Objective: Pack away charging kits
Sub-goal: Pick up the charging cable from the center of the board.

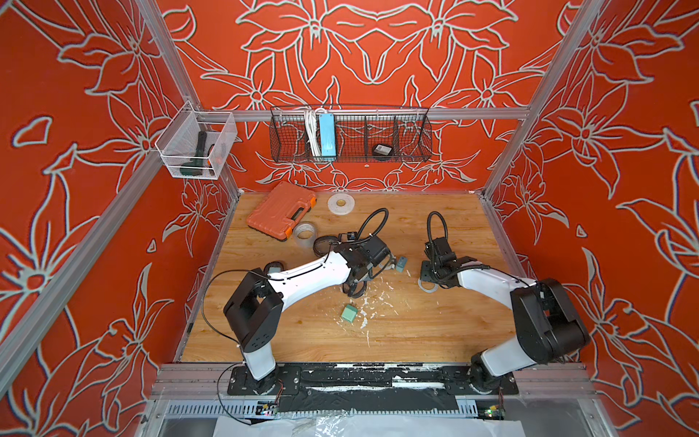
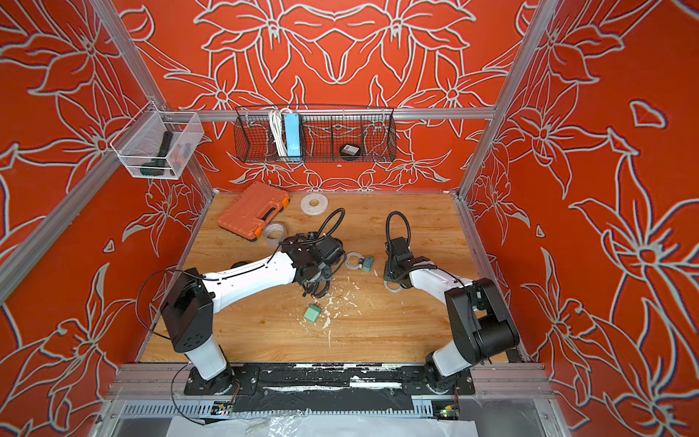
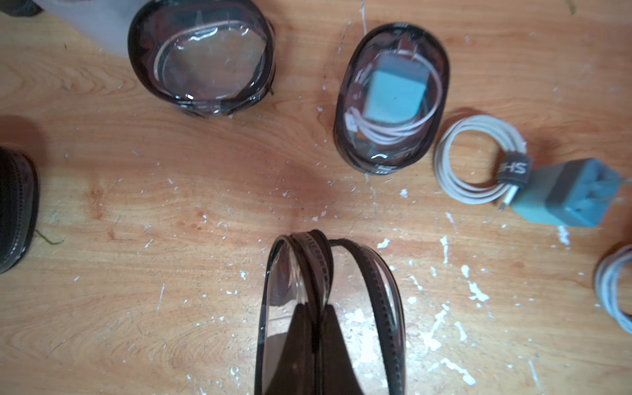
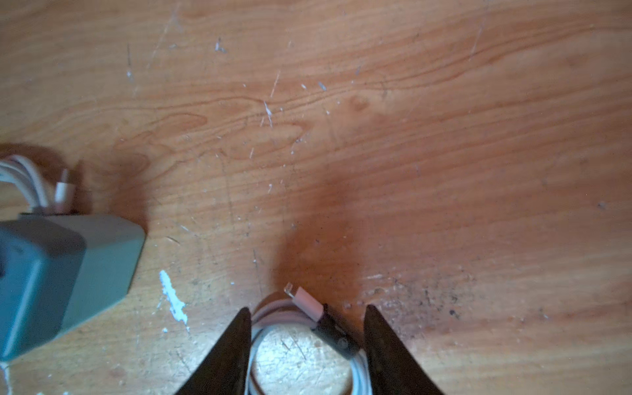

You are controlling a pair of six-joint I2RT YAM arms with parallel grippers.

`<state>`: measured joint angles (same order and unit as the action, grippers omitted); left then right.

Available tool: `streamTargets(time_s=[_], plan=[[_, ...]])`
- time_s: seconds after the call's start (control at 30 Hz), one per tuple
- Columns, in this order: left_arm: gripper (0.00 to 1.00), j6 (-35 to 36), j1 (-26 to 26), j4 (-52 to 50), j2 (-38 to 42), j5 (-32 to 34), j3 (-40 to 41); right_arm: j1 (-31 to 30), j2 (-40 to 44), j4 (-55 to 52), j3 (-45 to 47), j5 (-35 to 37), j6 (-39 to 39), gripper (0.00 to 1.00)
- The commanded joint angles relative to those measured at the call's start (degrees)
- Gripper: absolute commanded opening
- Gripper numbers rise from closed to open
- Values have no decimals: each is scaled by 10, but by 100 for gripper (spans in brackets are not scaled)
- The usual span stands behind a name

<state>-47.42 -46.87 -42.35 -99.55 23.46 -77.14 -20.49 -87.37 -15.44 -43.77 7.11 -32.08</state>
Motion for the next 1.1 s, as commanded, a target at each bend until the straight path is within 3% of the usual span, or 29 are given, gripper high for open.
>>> streamTargets(time_s=[0.0,0.27,0.47,0.6,0.83,0.93,1.07], plan=[[0,8,3,-13,11,15,-10,1,8,-3,19,-5,-17,53],[0,20,3,4,36,8,20,-6,43,4,63,-29,-43,50],[0,40,3,29,58,-11,44,-34,80,-12,83,-3,-67,48],[0,52,3,38,70,-20,56,-43,60,-22,75,18,-68,43],[0,70,4,68,84,-30,70,-43,9,-41,35,46,-61,31],[0,75,4,75,78,-37,67,-43,-3,-39,28,42,-58,21],[0,87,4,100,76,-49,71,-44,-2,-47,22,25,-55,1]])
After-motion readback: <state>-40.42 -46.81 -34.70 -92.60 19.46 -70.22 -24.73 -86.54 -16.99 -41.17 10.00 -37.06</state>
